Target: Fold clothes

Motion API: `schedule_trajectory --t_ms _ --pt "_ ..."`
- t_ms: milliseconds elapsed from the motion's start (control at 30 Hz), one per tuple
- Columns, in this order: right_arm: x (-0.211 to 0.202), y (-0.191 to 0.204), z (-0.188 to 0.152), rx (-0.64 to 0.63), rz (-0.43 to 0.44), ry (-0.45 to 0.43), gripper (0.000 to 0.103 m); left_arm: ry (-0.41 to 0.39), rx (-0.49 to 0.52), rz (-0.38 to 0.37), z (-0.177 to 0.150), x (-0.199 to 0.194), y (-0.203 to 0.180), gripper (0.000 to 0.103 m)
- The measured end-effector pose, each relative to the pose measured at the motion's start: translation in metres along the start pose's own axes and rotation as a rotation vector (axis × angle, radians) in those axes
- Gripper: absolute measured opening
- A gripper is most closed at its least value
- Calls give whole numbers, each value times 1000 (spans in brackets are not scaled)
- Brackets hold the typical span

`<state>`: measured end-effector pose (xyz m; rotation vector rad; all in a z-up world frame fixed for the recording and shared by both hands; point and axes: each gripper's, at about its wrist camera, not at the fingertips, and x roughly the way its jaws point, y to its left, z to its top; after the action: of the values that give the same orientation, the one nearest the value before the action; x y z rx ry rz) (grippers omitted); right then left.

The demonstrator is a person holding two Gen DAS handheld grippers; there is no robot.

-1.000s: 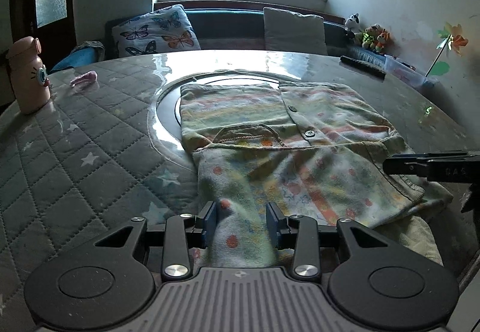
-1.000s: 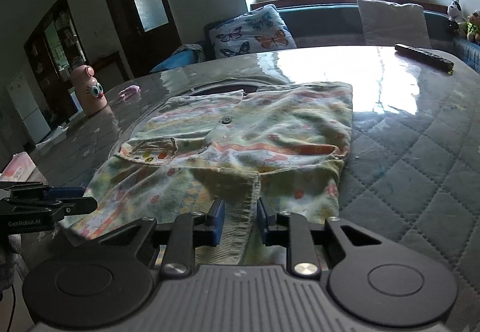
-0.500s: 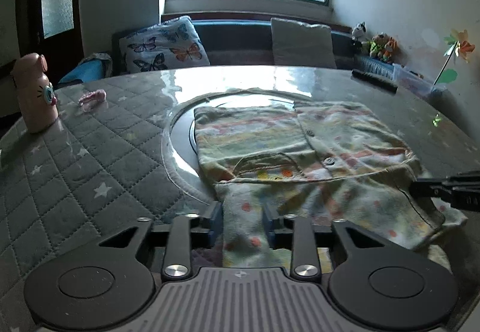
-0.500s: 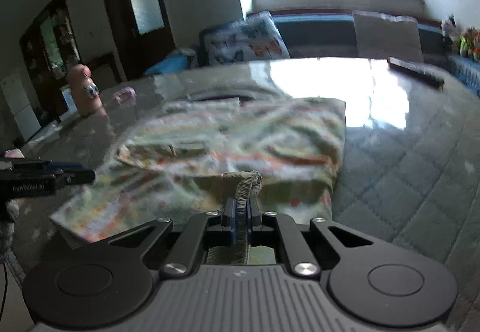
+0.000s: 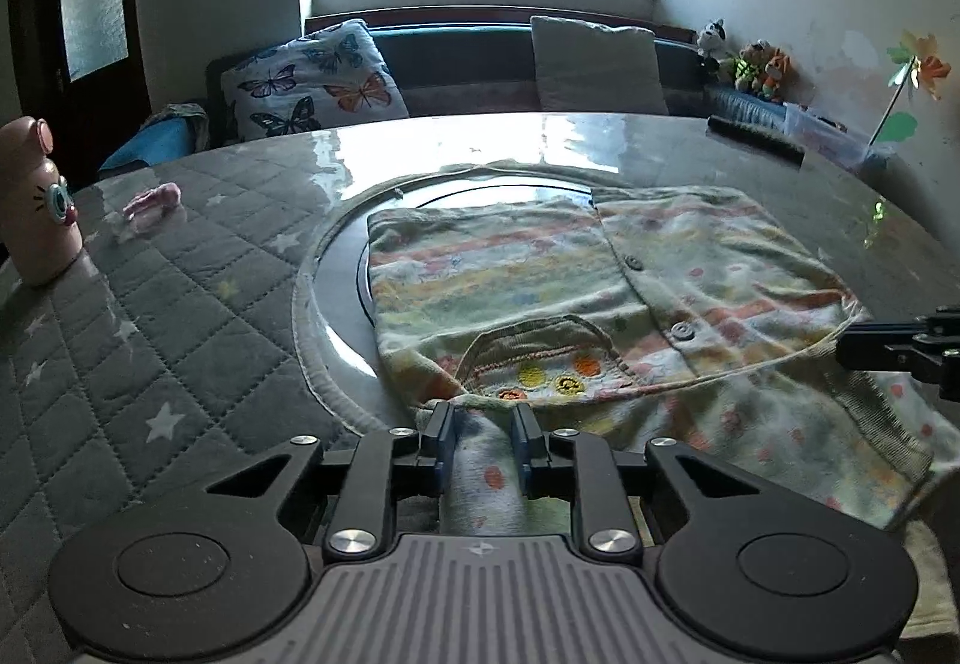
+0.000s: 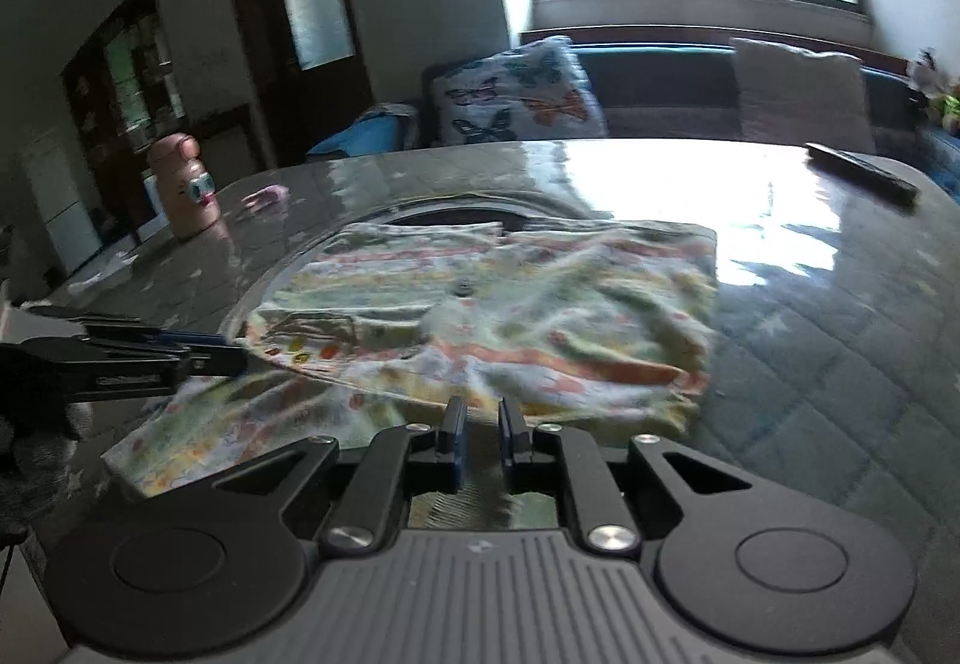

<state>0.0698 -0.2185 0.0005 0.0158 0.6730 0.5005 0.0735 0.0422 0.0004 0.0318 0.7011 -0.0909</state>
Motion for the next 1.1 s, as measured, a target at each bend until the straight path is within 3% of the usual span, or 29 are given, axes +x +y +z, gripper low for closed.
schedule_trajectory --t_ms 233,500,833,967,1100 --pt "6 6 -6 -42 36 35 14 -17 47 15 -6 -13 -6 24" --pt "-19 25 -19 -138 110 58 17 -40 144 -64 -26 -44 -37 25" --pt "-36 18 -40 -133 91 86 19 -66 335 -75 -58 -73 -57 30" --pt "-40 14 -41 -111 101 90 19 -88 456 -86 -71 -87 -62 46" --pt "-46 14 -39 -126 96 79 27 -107 571 -100 -84 -91 -74 46"
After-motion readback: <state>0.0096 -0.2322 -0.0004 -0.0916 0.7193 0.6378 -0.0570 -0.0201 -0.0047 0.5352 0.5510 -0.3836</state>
